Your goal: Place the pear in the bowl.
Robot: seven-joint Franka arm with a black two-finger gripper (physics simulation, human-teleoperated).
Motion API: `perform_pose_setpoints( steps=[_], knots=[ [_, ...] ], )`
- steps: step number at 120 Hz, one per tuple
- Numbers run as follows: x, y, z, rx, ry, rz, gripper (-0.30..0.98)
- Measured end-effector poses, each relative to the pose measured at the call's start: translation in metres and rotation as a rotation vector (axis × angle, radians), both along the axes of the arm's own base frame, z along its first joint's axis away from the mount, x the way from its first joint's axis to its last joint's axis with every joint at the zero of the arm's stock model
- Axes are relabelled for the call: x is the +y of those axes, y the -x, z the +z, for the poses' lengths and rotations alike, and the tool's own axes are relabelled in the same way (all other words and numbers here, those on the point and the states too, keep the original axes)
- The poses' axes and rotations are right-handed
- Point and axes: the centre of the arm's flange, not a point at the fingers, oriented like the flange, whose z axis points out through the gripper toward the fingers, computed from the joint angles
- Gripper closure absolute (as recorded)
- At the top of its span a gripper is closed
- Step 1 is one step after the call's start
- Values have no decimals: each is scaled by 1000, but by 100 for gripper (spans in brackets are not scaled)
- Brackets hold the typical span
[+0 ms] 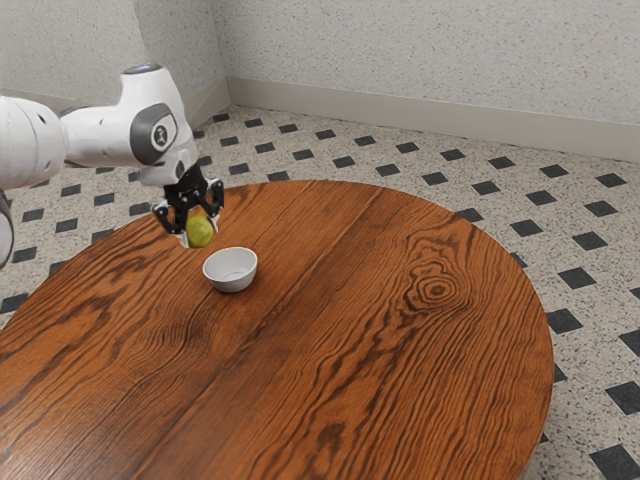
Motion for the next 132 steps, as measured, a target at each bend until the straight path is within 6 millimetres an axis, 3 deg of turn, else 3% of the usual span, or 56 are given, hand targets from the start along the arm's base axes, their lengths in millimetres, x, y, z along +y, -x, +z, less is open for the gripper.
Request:
perform_pose_setpoints(
  steps=[31,55,63,117,132],
  knots=[
    [-8,-46,-42,-3,-28,-48,48],
    [-28,-45,-57,23,-15,-76,49],
    [-28,-43,-60,30,-14,-76,39],
    [-28,-41,-59,45,-20,-62,9],
    [-43,-24,-35,42,-20,-61,5]
  ],
)
